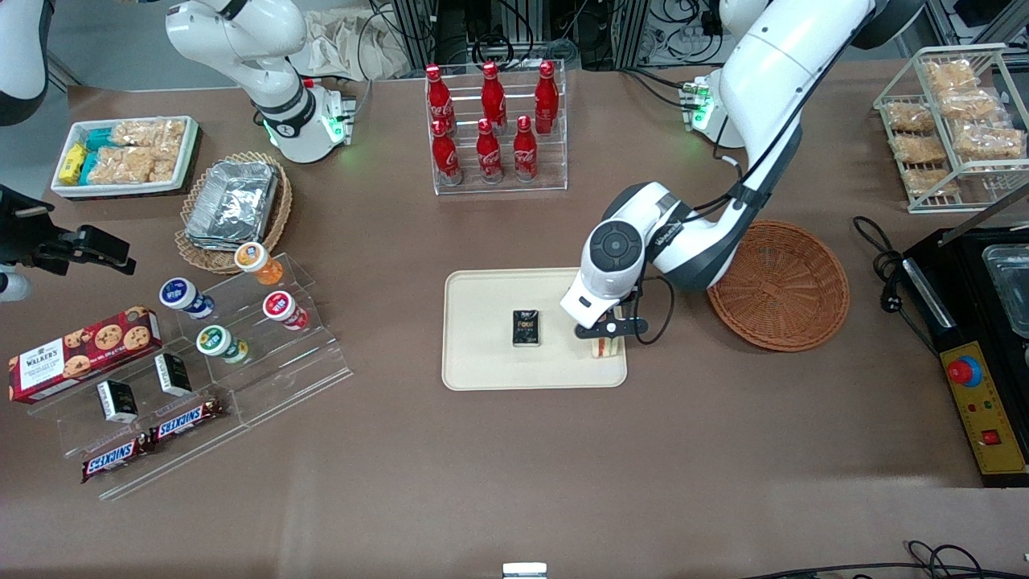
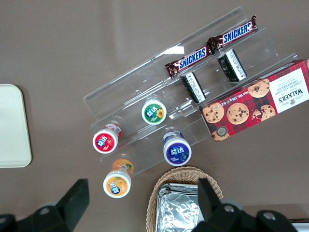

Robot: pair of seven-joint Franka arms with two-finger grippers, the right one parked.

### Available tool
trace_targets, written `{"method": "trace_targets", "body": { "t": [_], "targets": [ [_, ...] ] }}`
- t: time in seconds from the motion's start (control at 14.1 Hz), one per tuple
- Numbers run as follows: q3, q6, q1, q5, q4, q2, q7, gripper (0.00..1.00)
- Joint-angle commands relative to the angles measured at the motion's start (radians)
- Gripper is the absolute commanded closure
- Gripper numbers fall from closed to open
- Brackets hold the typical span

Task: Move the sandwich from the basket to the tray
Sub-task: 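Lower the sandwich onto the tray beside the black item and release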

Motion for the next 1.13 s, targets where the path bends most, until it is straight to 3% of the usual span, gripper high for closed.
{"method": "trace_targets", "body": {
  "t": [0.0,0.21,0.28,0.35,0.43,0.85,1.06],
  "targets": [
    [-0.002,-0.003,-0.007,0.038,0.029,0.037,-0.026,0.72],
    [-0.002,-0.001,-0.007,0.038,0.029,0.043,-0.026,0.68],
    [-0.002,-0.001,-0.007,0.038,0.029,0.044,-0.026,0.53],
    [-0.001,-0.001,-0.007,0.038,0.029,0.046,-0.025,0.07],
    [-0.001,-0.003,-0.004,0.038,0.029,0.044,-0.025,0.00],
    [-0.004,-0.095,0.004,0.014,0.062,-0.055,-0.019,0.00],
    [-0.005,-0.234,0.007,-0.070,0.136,-0.129,-0.005,0.00]
  ]
}}
